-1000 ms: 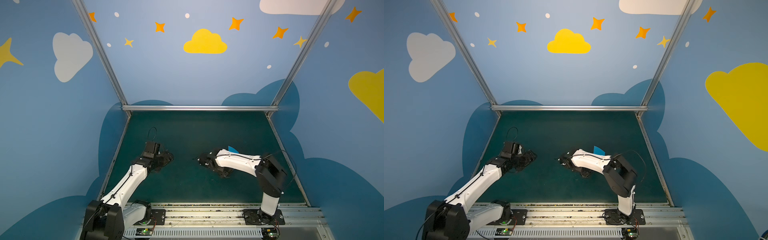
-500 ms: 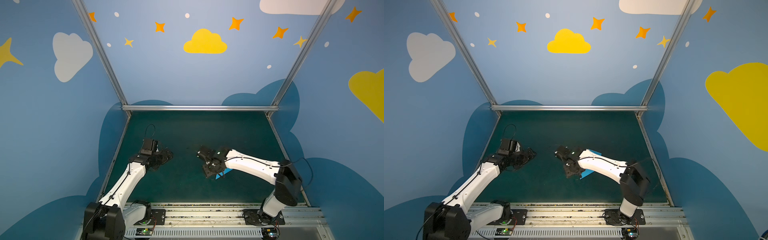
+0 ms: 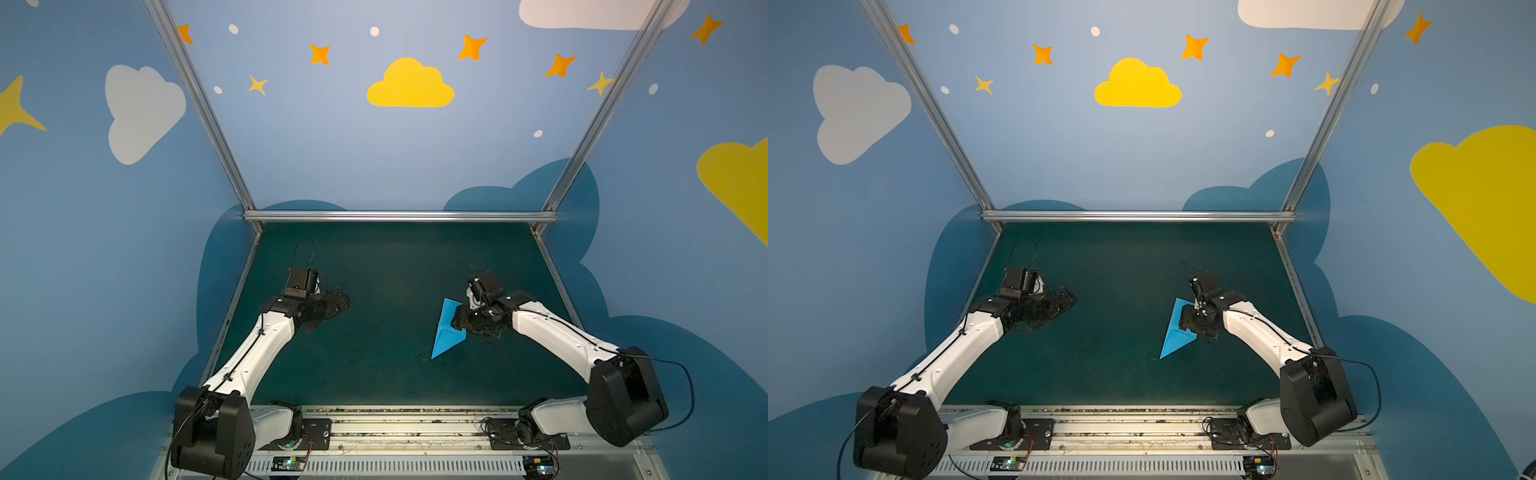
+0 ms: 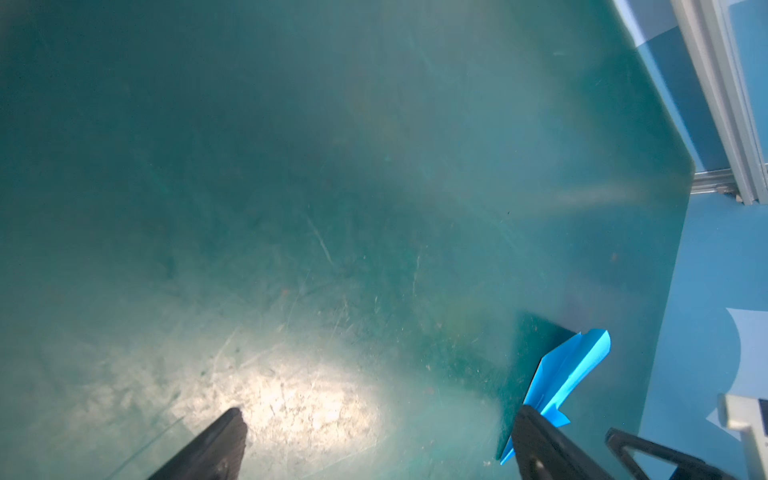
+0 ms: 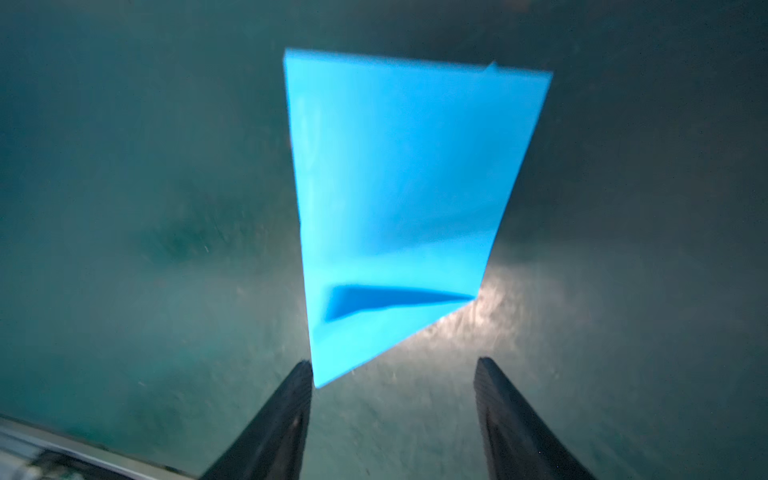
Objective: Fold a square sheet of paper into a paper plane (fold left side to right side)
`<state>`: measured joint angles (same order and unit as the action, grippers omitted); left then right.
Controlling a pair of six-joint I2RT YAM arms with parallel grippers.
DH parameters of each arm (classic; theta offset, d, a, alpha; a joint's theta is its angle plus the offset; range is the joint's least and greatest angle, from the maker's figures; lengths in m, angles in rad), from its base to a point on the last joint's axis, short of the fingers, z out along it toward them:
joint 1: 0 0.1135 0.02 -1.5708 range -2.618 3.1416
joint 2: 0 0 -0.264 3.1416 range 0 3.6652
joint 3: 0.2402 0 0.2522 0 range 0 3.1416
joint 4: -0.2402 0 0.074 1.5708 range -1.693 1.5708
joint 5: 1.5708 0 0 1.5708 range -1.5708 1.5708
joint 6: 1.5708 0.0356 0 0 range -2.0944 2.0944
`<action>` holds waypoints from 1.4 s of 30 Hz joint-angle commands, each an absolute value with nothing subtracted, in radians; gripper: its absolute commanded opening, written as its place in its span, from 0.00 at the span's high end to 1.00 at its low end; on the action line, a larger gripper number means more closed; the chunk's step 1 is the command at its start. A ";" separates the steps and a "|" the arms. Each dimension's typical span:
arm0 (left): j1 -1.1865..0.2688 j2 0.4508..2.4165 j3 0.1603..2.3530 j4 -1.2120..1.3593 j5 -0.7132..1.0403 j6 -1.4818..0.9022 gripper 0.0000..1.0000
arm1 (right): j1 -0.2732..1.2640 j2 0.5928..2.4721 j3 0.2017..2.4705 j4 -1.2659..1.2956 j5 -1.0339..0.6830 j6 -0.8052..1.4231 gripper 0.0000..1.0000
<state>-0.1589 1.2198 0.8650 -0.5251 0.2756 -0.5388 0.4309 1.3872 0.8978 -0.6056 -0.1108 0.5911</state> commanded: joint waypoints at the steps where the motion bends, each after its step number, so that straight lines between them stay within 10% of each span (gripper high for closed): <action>1: -0.156 1.216 0.912 -0.562 0.220 -0.471 0.00 | 0.356 1.391 0.886 -0.528 -0.185 0.575 0.40; 25: -0.176 1.076 0.781 -0.417 0.187 -0.510 0.00 | 0.247 1.644 0.864 -0.310 -0.461 0.579 0.35; 42: -0.274 1.121 0.775 -0.431 0.282 -0.550 0.00 | 0.493 1.516 0.691 -0.082 -0.446 0.814 0.36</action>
